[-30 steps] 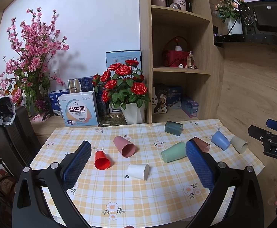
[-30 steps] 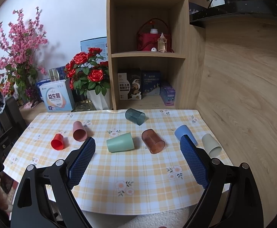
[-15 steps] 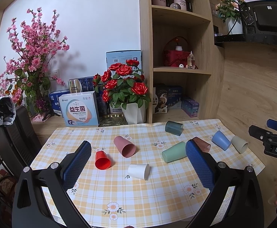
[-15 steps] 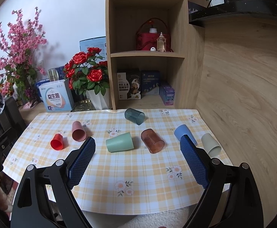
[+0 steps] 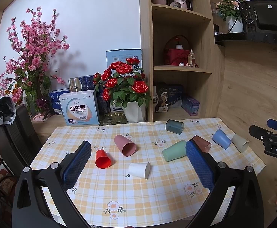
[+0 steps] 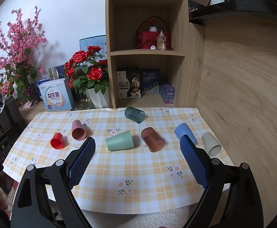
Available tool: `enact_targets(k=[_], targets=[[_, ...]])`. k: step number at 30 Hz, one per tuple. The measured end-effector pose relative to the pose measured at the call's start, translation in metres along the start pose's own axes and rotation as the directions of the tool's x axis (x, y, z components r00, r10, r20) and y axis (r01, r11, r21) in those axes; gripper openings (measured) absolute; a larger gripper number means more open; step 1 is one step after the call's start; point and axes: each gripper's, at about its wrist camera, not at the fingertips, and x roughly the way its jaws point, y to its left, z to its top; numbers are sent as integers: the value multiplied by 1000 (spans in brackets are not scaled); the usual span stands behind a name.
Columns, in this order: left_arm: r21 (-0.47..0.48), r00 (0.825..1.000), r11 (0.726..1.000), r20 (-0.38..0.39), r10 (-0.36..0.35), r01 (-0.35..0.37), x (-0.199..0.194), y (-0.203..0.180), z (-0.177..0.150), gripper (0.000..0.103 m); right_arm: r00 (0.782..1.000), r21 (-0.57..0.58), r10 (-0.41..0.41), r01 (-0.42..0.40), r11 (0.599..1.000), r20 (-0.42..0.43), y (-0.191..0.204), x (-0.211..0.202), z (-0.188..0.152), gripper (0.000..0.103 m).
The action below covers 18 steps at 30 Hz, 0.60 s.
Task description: Flip cup upside down
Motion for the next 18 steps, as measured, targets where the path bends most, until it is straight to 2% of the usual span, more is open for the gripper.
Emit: enact_targets(k=[18], targets=[[1,1000,1000,-8,-20,20,2,-2,-6,97,1000,16,14,-14,1000,-19,2,4,-8,88]])
